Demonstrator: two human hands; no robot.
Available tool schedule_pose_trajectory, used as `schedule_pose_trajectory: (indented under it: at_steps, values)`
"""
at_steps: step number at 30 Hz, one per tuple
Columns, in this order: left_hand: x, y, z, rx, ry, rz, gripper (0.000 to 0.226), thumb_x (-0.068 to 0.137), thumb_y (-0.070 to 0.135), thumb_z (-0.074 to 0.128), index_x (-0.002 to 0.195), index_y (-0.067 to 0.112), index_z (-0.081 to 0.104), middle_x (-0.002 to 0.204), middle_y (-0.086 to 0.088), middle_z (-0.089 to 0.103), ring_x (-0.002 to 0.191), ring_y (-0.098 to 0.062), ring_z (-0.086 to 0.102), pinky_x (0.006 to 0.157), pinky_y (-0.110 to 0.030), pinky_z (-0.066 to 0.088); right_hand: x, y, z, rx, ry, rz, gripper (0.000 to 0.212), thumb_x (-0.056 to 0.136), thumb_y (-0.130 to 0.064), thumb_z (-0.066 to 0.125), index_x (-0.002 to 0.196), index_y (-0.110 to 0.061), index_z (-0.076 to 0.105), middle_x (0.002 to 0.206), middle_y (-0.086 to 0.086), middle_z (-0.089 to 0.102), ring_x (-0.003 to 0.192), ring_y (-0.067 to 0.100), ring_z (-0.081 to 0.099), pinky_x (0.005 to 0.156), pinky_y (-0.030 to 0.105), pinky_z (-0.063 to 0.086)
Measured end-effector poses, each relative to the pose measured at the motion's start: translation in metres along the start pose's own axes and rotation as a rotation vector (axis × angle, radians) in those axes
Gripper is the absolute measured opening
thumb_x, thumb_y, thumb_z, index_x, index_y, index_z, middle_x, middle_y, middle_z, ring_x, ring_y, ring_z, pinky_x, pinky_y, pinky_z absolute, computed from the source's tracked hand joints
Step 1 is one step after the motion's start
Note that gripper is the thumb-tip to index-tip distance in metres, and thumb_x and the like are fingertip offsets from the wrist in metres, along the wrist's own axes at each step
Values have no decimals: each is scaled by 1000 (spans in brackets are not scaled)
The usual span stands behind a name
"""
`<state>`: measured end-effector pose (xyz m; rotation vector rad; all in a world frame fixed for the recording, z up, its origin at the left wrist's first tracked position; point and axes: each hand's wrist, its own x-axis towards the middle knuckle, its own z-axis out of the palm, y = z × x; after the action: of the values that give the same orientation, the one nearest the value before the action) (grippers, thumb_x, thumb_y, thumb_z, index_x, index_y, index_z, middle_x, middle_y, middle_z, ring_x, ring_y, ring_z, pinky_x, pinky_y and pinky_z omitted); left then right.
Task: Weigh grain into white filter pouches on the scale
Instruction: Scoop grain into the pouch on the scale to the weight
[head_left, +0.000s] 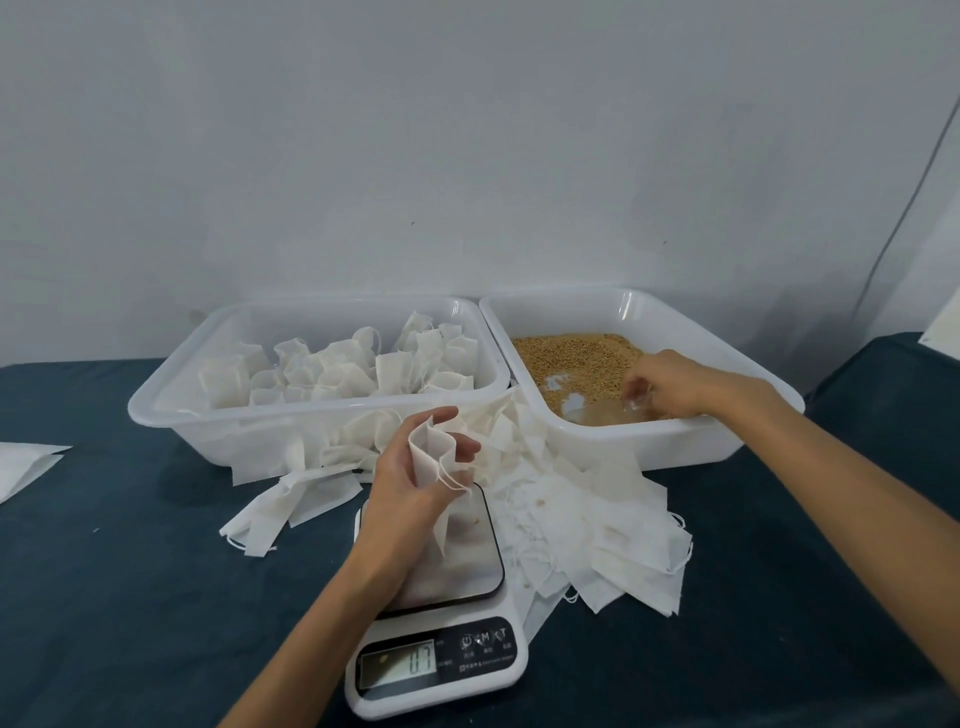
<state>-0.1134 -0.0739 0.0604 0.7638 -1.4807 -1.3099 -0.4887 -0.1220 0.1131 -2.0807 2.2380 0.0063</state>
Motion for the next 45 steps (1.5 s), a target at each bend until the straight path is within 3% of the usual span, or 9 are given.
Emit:
schedule_pose_trajectory:
  at_steps: [7,20,25,29,34,36,38,40,45]
  values:
    - [2,0,-2,1,12,19,56,77,17,72,131,25,62,107,-5,75,100,-17,71,76,-25,56,-9,23,2,250,195,113,10,88,-15,77,92,-14,68,99,2,68,101,22,62,85,33,45]
    - [2,-1,0,-18,10,10,52,77,21,75,128,21,65,105,-5,75,90,-11,72,71,-19,56,-19,16,2,370,317,105,17,92,-13,72,109,-9,69,102,1,69,104,19,63,84,23,40]
    - [1,0,1,-6,-3,0,50,78,23,76,127,24,65,105,-2,75,91,-15,73,71,-21,57,-35,-27,-15,478,287,-90,16,95,-10,66,110,-13,70,111,-3,71,107,8,64,95,25,47]
    - [0,2,1,21,-18,-15,50,78,24,76,127,26,64,107,0,75,100,-18,72,76,-23,58,-53,-75,-29,528,250,-284,16,97,-14,65,112,-19,70,113,-15,69,107,-12,60,88,6,43]
    - [0,3,2,46,-2,-43,45,78,22,74,121,24,66,105,0,75,102,-25,71,79,-28,60,-72,-113,-47,473,271,-428,20,94,-8,68,111,-18,72,108,-23,67,99,-20,58,84,1,41]
    - [0,3,1,63,5,-46,37,77,23,74,113,18,67,105,0,76,102,-26,71,83,-34,60,-76,-121,-52,404,284,-468,21,93,-10,69,111,-19,72,107,-20,66,99,-19,56,97,8,37]
    - [-1,3,1,61,5,-47,38,78,22,75,115,17,67,106,1,77,105,-23,71,90,-40,59,-75,-124,-57,277,309,-460,21,92,-19,69,113,-23,71,109,-16,65,101,-11,56,118,30,23]
    - [-1,5,1,53,6,-53,45,78,22,75,122,21,65,108,0,77,107,-21,71,92,-41,59,-74,-124,-61,153,335,-429,24,92,-22,69,116,-25,70,111,-12,64,108,5,58,123,43,10]
    - [-1,7,1,56,12,-60,46,78,22,74,124,23,64,110,-3,76,109,-21,71,93,-45,60,-76,-126,-66,-41,392,-406,31,94,-14,67,123,-23,68,117,-4,66,120,21,58,123,45,4]
